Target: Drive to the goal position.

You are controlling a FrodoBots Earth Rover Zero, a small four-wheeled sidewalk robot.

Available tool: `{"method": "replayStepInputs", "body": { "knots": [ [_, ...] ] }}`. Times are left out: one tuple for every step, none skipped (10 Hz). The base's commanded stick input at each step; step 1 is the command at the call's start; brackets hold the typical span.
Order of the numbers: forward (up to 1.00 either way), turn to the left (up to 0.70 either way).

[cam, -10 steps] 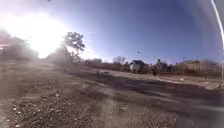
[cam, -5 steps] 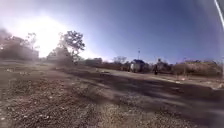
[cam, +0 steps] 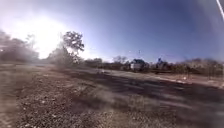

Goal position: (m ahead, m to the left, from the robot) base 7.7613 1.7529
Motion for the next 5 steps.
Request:
{"method": "replayStepInputs", "body": {
  "knots": [
    [0.50, 0.00],
    [0.50, 0.00],
    [0.50, 0.00],
    [0.50, 0.00],
    [0.50, 0.00]
  ]
}}
